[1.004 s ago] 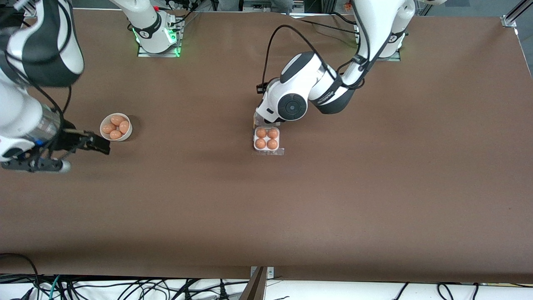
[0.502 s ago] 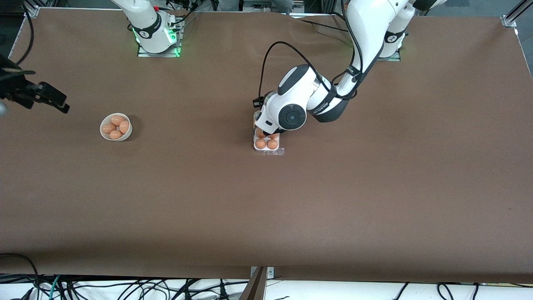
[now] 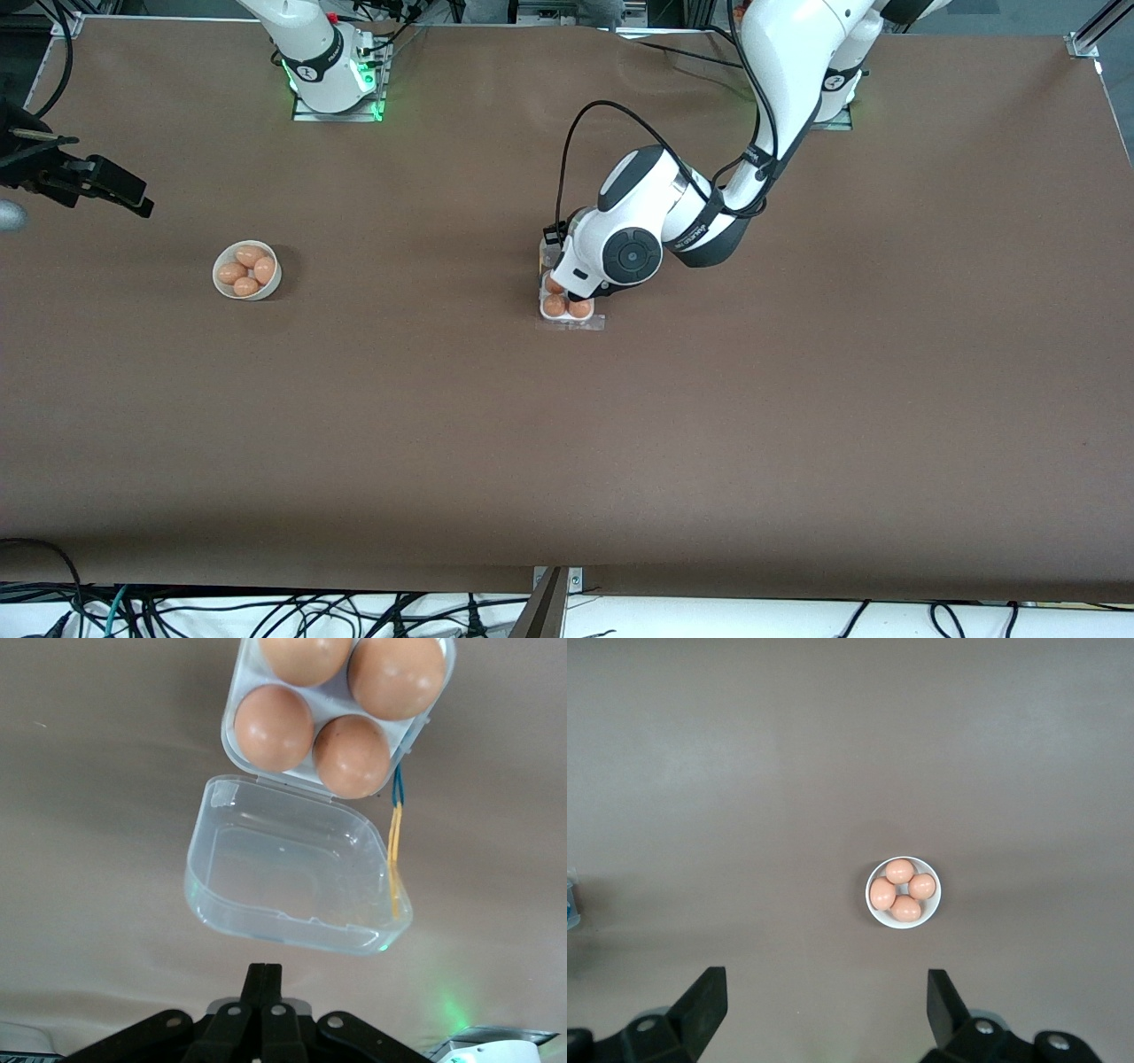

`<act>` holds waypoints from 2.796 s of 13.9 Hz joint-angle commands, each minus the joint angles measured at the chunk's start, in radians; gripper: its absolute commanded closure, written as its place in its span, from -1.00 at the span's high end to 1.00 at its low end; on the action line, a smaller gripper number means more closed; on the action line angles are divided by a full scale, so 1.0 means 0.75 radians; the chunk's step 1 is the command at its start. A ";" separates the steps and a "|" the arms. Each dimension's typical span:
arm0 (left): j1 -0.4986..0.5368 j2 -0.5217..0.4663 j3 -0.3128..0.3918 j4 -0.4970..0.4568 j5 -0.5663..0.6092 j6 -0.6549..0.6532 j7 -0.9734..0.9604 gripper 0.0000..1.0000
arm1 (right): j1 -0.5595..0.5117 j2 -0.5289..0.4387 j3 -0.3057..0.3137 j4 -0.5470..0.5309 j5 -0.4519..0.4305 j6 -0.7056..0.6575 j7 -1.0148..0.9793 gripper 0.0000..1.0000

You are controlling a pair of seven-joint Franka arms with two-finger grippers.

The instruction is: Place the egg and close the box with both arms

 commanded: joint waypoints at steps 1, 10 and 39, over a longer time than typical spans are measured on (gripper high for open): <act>-0.023 0.034 0.008 0.027 0.033 0.004 -0.022 -0.97 | -0.011 -0.010 0.014 -0.009 0.018 -0.010 0.009 1.00; -0.012 0.039 0.070 0.037 0.078 0.125 -0.018 -0.96 | -0.013 -0.008 0.012 -0.007 0.016 0.001 0.011 1.00; 0.673 -0.327 0.233 0.201 0.728 -0.121 0.965 0.95 | -0.011 -0.008 0.012 -0.007 0.018 -0.003 0.011 1.00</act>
